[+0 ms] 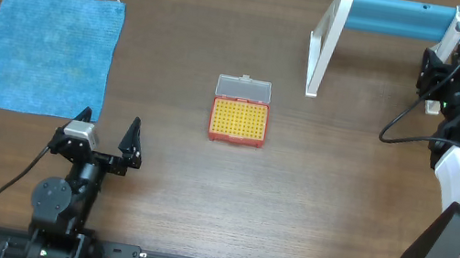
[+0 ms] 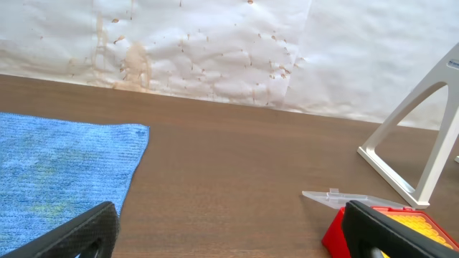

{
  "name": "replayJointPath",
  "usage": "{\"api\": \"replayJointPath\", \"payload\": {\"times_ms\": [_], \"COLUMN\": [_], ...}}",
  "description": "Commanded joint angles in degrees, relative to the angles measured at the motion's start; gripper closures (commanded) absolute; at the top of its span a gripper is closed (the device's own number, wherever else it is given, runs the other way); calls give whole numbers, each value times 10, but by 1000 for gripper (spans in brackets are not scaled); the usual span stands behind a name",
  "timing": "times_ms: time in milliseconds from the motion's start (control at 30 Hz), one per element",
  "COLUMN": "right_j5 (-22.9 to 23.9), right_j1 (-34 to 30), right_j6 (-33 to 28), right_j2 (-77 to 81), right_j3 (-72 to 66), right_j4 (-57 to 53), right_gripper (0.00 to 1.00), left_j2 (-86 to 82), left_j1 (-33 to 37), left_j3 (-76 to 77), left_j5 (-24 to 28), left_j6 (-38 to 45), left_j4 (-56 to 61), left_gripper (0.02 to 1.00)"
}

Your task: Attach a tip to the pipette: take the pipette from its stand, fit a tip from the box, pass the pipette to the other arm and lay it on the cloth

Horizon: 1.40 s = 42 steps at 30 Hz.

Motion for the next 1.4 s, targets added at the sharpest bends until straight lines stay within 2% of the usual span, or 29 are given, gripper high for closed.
{"api": "replayJointPath", "payload": {"times_ms": [33,100,167,300,400,467,733,933,1000,1067,1167,1233,1400], "right_j5": [-7,-7,-7,-18,-18,-22,-28,-31,-99,-177,-224,-229,-210], "right_j1": [2,2,2,2,2,2,2,2,14,57,152,222,376], "right_j6": [25,25,36,36,36,36,35,31,41,78,139,178,179], "right_j2": [5,5,5,5,4,4,-39,-165,-224,-280,-321,-320,-239], "right_j3": [8,8,8,8,8,8,8,8,8,-4,-59,-116,-208], "right_j4": [3,3,3,3,3,3,-14,-55,-76,-79,-24,86,247], "right_gripper": [535,577,667,709,858,904,923,923,923,923,923,923,923], "left_j2": [-3,-3,-3,-3,-3,-3,-3,-3,-3,-3,-3,-3,-3], "left_j1": [-3,-3,-3,-3,-3,-3,-3,-3,-3,-3,-3,-3,-3], "left_j3": [-1,-1,-1,-1,-1,-1,-1,-1,-1,-1,-1,-1,-1], "left_j5": [8,8,8,8,8,8,8,8,8,8,8,8,8], "left_j6": [-5,-5,-5,-5,-5,-5,-5,-5,-5,-5,-5,-5,-5], "left_j4": [-3,-3,-3,-3,-3,-3,-3,-3,-3,-3,-3,-3,-3], "left_gripper": [20,20,20,20,20,20,20,20,20,20,20,20,20]}}
